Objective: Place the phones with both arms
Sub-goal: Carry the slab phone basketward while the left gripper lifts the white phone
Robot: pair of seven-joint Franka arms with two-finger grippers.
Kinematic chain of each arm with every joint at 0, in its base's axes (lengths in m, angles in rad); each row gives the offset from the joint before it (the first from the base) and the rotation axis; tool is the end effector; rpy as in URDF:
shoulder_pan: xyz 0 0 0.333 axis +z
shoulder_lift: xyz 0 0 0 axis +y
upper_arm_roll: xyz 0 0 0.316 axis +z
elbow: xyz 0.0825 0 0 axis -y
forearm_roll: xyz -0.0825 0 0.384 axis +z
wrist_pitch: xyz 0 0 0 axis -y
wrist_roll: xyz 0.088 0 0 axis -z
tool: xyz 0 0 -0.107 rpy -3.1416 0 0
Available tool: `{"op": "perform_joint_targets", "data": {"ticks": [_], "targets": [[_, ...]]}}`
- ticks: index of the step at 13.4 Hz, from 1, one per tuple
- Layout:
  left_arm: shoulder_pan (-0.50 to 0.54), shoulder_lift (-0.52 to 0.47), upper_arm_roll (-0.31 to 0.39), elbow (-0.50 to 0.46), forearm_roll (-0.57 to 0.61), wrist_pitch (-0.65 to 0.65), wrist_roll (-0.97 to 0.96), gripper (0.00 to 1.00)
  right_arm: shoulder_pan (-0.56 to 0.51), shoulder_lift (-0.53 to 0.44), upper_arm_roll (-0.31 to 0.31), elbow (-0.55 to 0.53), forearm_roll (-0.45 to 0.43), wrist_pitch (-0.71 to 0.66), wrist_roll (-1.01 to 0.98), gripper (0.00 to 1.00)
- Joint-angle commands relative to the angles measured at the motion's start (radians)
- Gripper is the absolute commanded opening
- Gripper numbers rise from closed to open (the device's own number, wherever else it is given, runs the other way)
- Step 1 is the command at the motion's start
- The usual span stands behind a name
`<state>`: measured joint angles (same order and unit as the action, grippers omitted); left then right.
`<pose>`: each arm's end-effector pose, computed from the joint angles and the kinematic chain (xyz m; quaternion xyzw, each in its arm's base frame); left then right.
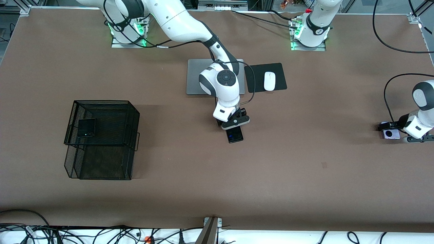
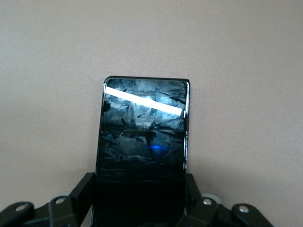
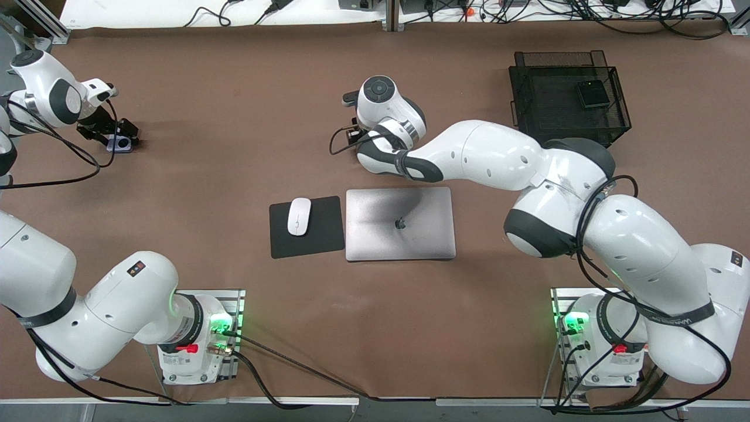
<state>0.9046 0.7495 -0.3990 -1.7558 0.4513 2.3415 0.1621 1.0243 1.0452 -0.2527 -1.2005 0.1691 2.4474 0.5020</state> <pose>0.5564 0.3357 0.1600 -0.9979 -0.0485 0.0419 0.0040 0.5129 0.5836 0.1723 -0.9814 -0.1480 -0.1171 0.0364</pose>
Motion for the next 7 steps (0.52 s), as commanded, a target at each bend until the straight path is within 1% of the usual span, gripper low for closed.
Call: {"op": "perform_joint_targets", "data": {"ticks": [1,2,4,5,6,7], "targets": [[-0.006,-0.003,0.0,0.002,0.003,0.002,-0.013,0.44,-0.003,-0.022,-0.008,0.03,-0.008,-0.092,0.003,0.0],[-0.009,-0.004,0.0,0.004,0.003,0.001,-0.033,0.16,-0.003,-0.051,-0.017,0.032,-0.007,-0.146,0.003,0.0],[-0.01,-0.012,-0.006,0.016,0.004,0.001,-0.033,0.06,-0.003,-0.123,-0.031,0.036,-0.007,-0.252,0.003,0.0],[-0.013,-0.022,-0.012,0.021,0.004,-0.005,-0.036,0.06,-0.003,-0.166,-0.036,0.054,-0.005,-0.312,0.001,0.0],[-0.041,-0.045,-0.015,0.028,0.004,-0.04,-0.039,0.06,-0.007,-0.194,-0.045,0.07,-0.005,-0.382,0.001,0.0],[-0.074,-0.068,-0.018,0.059,0.003,-0.097,-0.042,0.06,-0.013,-0.224,-0.054,0.085,-0.003,-0.443,0.001,0.0]]}}
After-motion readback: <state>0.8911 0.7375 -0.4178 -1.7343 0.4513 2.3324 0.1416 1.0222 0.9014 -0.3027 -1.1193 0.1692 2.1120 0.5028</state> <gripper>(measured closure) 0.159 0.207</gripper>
